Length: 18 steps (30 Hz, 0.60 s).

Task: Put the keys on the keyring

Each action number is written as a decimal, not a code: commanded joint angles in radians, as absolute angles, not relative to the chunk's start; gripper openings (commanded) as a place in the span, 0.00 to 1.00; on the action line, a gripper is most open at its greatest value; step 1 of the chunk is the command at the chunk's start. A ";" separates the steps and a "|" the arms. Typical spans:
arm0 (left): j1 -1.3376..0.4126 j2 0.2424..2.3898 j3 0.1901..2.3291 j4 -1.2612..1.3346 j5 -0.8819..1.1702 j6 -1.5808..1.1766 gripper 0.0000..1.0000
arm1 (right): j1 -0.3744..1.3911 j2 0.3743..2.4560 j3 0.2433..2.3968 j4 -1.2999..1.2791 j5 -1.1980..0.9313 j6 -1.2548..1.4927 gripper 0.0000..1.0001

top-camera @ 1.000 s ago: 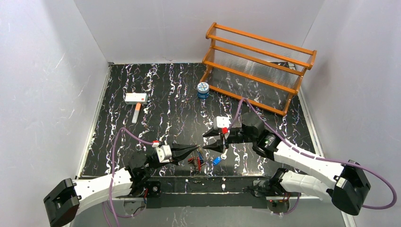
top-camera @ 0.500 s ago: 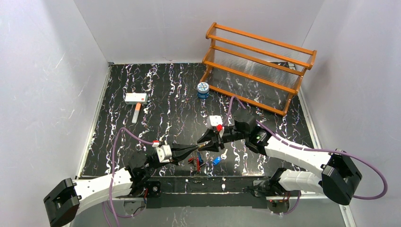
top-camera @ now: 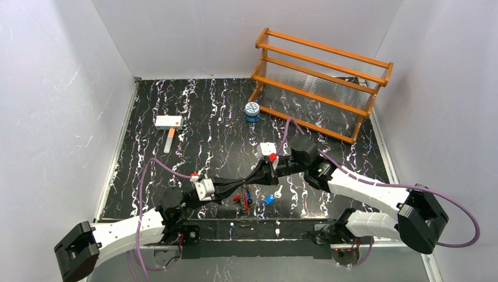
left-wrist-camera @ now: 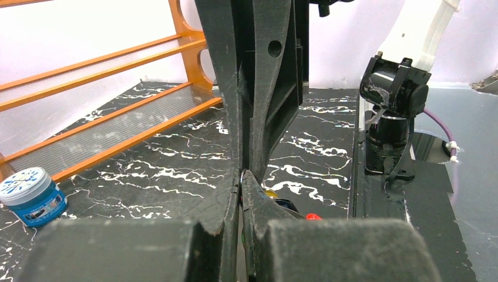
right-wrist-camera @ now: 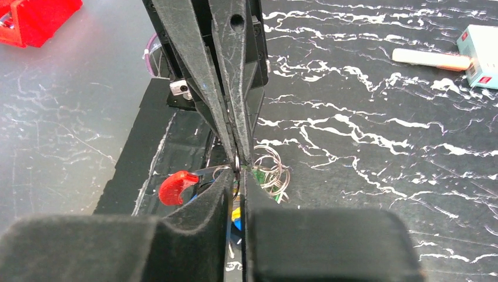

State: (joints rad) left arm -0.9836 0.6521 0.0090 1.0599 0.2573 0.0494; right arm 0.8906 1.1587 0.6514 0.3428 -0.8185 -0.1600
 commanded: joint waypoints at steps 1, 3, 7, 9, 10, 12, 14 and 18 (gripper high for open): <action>-0.988 0.640 -0.069 1.125 0.278 0.054 0.00 | 0.896 1.158 0.685 0.339 -0.791 -0.189 0.28; -0.989 0.640 -0.069 1.125 0.278 0.055 0.00 | 0.896 1.152 0.679 0.345 -0.790 -0.194 0.36; -0.988 0.644 -0.065 1.125 0.281 0.054 0.00 | 0.895 1.154 0.673 0.358 -0.789 -0.193 0.35; -0.989 0.644 -0.063 1.125 0.286 0.051 0.00 | 0.896 1.159 0.672 0.365 -0.793 -0.189 0.31; -0.989 0.644 -0.063 1.126 0.287 0.052 0.00 | 0.896 1.162 0.671 0.368 -0.799 -0.189 0.27; -0.989 0.640 -0.063 1.126 0.287 0.055 0.00 | 0.896 1.170 0.670 0.367 -0.796 -0.189 0.24; -0.989 0.639 -0.063 1.125 0.286 0.054 0.00 | 0.896 1.178 0.673 0.361 -0.796 -0.192 0.24; -0.989 0.634 -0.062 1.125 0.290 0.053 0.00 | 0.895 1.183 0.673 0.355 -0.792 -0.197 0.25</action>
State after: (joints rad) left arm -0.9852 0.6518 0.0090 1.0611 0.2699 0.0505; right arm 0.8932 1.1744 0.6514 0.3367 -0.8078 -0.1841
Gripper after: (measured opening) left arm 0.009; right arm 0.249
